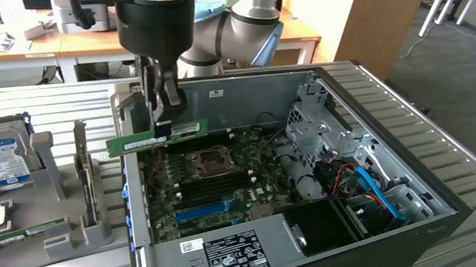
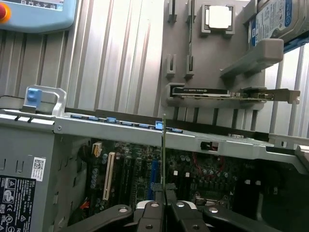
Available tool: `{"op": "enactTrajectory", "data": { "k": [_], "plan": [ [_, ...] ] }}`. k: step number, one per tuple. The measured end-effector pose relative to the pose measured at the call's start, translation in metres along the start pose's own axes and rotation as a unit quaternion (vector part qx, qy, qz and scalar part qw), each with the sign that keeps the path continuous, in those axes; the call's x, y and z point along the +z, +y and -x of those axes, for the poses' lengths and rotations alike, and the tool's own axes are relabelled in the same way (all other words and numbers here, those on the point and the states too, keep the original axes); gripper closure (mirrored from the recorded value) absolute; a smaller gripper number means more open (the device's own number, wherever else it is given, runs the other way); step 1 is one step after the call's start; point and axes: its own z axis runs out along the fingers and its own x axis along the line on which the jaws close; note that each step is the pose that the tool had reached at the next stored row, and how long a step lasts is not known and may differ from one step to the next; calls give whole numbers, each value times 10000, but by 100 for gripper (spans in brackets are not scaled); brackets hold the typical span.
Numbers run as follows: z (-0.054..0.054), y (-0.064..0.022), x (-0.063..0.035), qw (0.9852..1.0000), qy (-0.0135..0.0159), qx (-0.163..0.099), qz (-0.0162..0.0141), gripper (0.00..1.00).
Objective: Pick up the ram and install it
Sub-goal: 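Pick up the ram and move it above insertion slot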
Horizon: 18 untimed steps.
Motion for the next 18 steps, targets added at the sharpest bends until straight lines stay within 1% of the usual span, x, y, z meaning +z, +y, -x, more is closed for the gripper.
{"op": "enactTrajectory", "data": {
  "k": [18],
  "plan": [
    [-33, -272, -4, 10000, 0, 0, 0, 88]
  ]
}}
